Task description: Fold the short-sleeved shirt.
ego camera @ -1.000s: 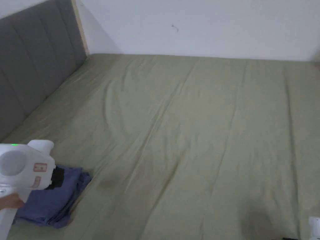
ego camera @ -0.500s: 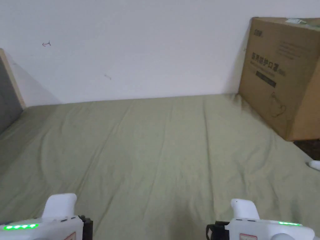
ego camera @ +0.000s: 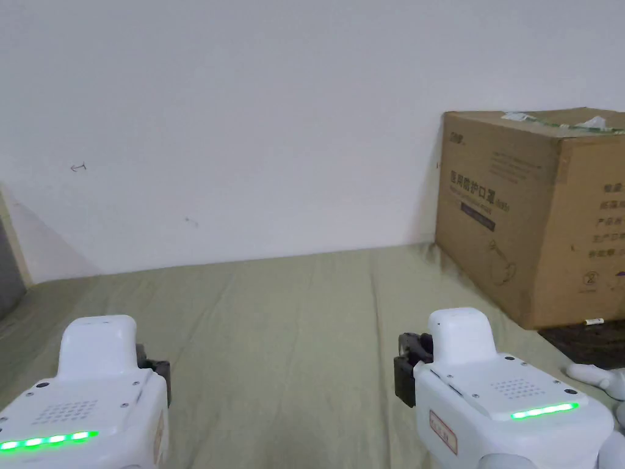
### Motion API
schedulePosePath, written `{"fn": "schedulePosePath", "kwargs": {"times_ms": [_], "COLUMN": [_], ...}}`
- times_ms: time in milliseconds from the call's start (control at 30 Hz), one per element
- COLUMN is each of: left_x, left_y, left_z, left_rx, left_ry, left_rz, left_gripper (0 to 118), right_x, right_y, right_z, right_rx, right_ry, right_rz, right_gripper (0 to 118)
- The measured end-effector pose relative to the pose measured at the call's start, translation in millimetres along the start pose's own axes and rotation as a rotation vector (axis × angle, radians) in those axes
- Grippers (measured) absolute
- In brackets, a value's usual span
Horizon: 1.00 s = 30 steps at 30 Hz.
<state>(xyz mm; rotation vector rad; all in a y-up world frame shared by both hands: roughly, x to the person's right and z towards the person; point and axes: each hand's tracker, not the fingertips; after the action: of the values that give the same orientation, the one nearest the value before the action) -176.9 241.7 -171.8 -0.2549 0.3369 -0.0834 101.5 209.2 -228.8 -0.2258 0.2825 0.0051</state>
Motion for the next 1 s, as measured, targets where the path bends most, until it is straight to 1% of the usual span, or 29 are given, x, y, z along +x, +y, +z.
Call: {"fn": "schedulePosePath", "kwargs": {"times_ms": [100, 233, 300, 333, 367, 400, 433, 467, 500, 533, 567, 600, 633, 733, 867, 1000], "left_x": [4, 7, 5, 5, 3, 2, 1, 0, 0, 1, 1, 1, 1, 2, 3, 5], "left_y": [1, -3, -6, -7, -8, -9, -10, -10, -10, -10, -10, -11, -12, -12, -9, -7], "left_z": [5, 7, 8, 10, 11, 12, 12, 12, 12, 11, 9, 10, 11, 11, 13, 11], "left_rx": [0.017, 0.038, 0.056, 0.065, 0.081, 0.086, 0.087, 0.083, 0.075, 0.065, 0.061, 0.064, 0.067, 0.062, 0.058, 0.053], "left_ry": [-0.03, -0.016, -0.023, -0.021, -0.036, -0.047, -0.048, -0.064, -0.074, -0.084, -0.089, -0.092, -0.096, -0.103, -0.142, -0.1], "left_rz": [0.027, 0.031, 0.033, 0.043, 0.047, 0.049, 0.05, 0.048, 0.051, 0.054, 0.056, 0.065, 0.068, 0.056, 0.068, 0.05], "left_gripper": [0, 0, 1, 11, 24, 42, 72, 92, 101, 104, 104, 108, 110, 110, 110, 110], "right_x": [-9, -13, -14, -14, -13, -13, -12, -12, -11, -11, -11, -11, -12, -17, -17, -17], "right_y": [6, 5, 4, 3, 4, 4, 4, 4, 5, 5, 5, 5, 5, 5, 5, 6], "right_z": [5, 7, 9, 9, 8, 8, 7, 7, 6, 5, 4, 5, 6, 5, 4, 3], "right_rx": [0.066, 0.077, 0.088, 0.089, 0.09, 0.089, 0.085, 0.082, 0.082, 0.08, 0.081, 0.087, 0.095, 0.112, 0.11, 0.106], "right_ry": [-0.022, -0.03, -0.051, -0.06, -0.062, -0.063, -0.063, -0.065, -0.066, -0.067, -0.067, -0.067, -0.072, -0.106, -0.106, -0.107], "right_rz": [0.044, 0.026, 0.019, 0.016, 0.014, 0.01, 0.007, -0.001, -0.009, -0.018, -0.026, -0.03, -0.03, -0.005, -0.003, -0.008], "right_gripper": [1, 1, 4, 11, 23, 39, 66, 86, 95, 100, 100, 107, 108, 108, 109, 109]}}
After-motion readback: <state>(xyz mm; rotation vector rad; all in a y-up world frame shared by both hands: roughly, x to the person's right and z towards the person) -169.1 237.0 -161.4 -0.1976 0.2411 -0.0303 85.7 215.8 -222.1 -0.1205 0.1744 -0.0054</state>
